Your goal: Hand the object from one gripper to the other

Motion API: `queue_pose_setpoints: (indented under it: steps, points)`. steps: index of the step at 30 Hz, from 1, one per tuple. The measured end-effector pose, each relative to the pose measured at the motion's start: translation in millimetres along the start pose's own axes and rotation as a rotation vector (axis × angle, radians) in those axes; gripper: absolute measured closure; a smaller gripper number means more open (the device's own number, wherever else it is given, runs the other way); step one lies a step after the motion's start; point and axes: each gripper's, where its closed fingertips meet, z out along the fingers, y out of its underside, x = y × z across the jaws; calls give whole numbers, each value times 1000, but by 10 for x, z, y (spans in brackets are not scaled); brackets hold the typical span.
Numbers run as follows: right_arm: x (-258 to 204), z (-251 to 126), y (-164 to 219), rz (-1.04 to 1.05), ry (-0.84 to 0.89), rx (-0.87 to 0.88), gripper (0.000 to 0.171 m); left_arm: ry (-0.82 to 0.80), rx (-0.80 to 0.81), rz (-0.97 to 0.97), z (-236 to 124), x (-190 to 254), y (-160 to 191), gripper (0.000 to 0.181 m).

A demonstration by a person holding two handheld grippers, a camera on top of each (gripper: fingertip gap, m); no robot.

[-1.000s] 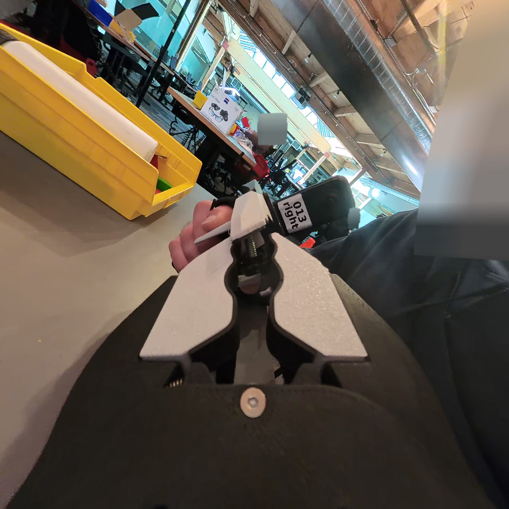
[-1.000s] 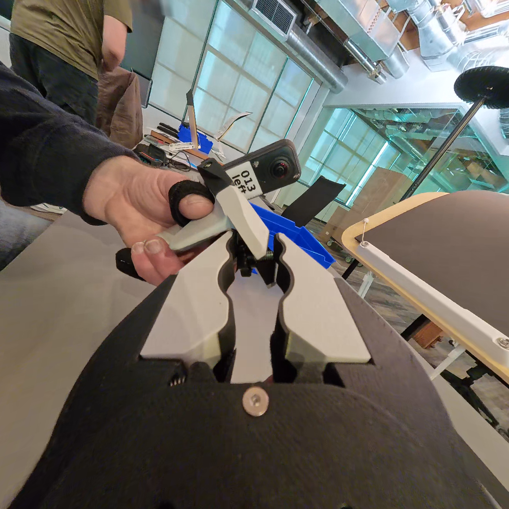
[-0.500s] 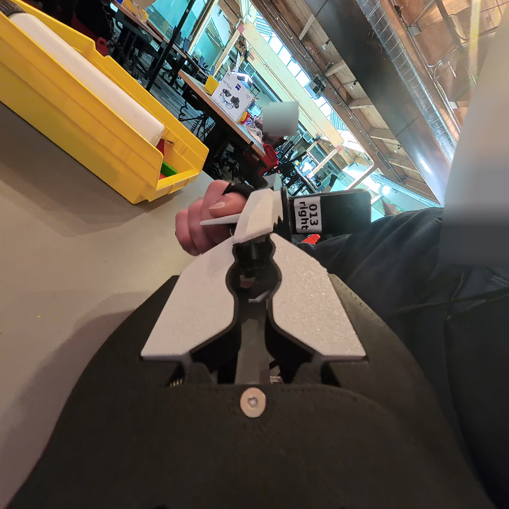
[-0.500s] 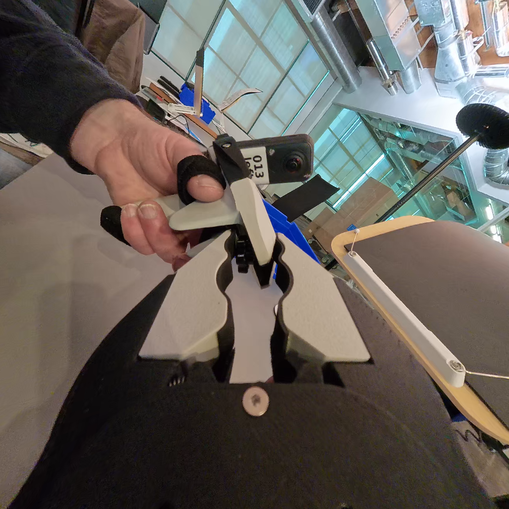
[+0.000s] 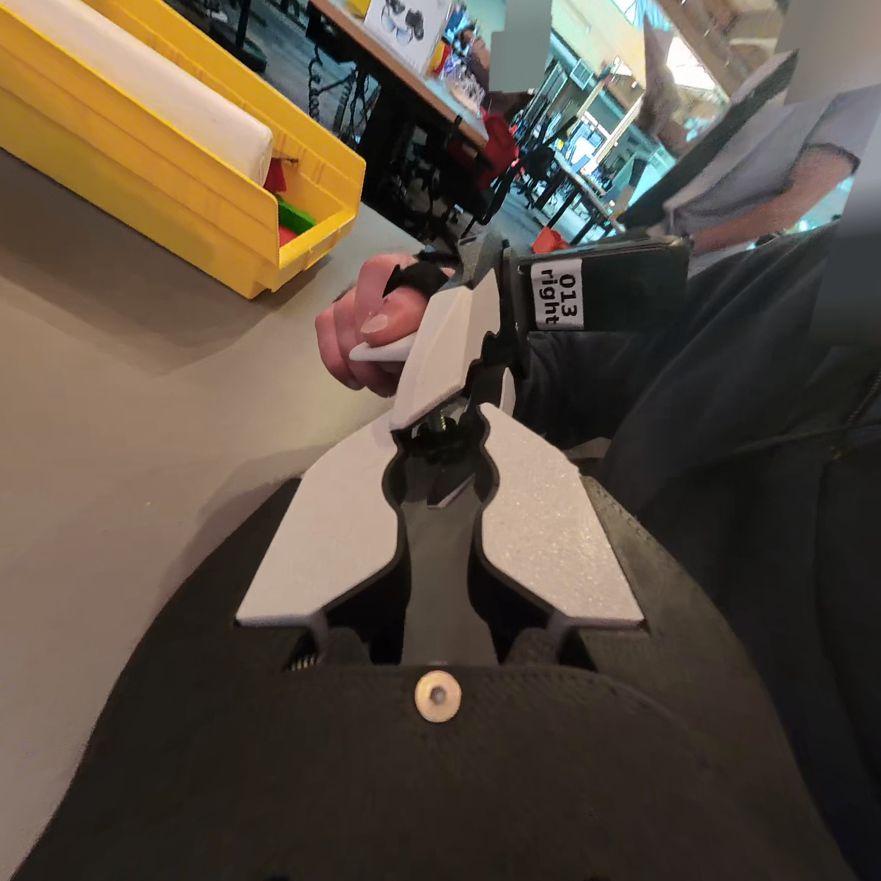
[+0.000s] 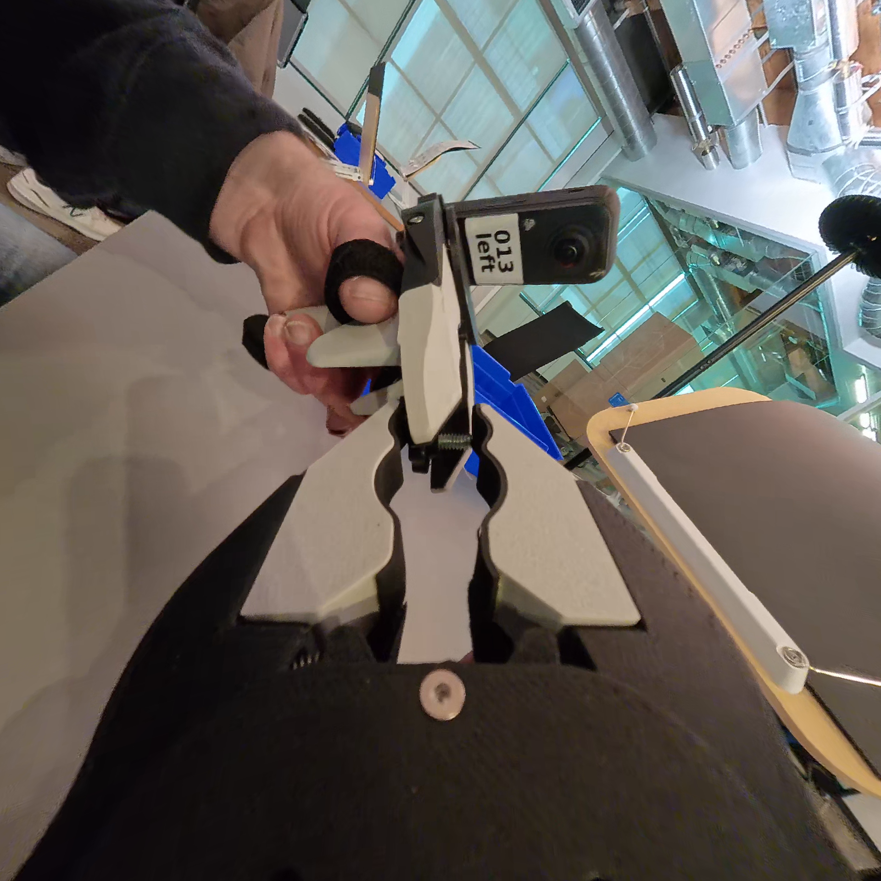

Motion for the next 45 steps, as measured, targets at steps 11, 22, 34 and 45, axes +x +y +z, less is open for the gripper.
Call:
queue_pose_setpoints:
  steps: [11, 22, 34, 45]
  points:
    - [-2, -6, 45, -150, 22, -59, 147, -21, -25, -51, -32, -17, 9, 161]
    - [4, -10, 29, -27, -15, -41, 149, -28, -3, -65, -43, -2, -5, 161]
    - [208, -94, -4, 1074, -322, 253, 149, -424, -40, 552, -237, -124, -132, 139]
    - [129, -136, -127, 1435, -577, 377, 149, -828, -190, 1307, -49, -147, -257, 155]
